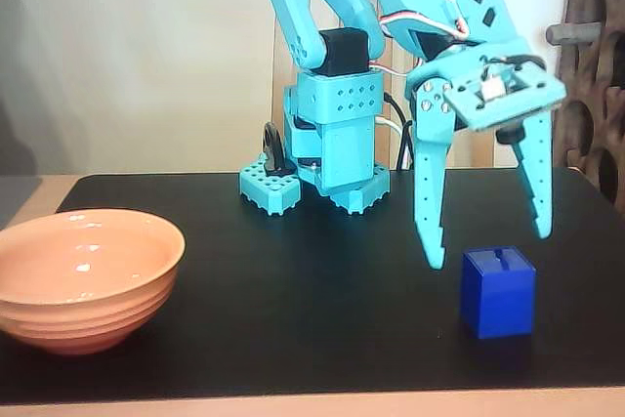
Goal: Place the blue cube in the orange bowl.
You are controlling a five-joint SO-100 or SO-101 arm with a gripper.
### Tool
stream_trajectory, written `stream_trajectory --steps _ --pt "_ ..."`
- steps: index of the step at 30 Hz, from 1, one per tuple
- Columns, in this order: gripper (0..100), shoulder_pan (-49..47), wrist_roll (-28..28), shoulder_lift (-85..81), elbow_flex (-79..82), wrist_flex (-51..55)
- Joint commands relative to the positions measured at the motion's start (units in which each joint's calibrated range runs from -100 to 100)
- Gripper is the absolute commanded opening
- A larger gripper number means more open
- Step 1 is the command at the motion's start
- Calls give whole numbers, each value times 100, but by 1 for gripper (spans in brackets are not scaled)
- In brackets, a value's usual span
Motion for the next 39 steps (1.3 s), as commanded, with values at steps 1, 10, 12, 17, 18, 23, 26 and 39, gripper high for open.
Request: stream_trajectory --steps 1,10,12,17,18,23,26,39 --pt "31 113 -76 172 -27 -190" --pt "31 63 -71 675 -54 -190" --pt "31 53 -71 786 -54 -190" --pt "31 43 -55 1033 -81 -338" --pt "31 43 -55 1067 -81 -408" --pt "31 43 -44 1237 -117 -469" --pt "31 43 -29 1186 -117 -469" --pt "18 73 -18 1169 -136 -651"
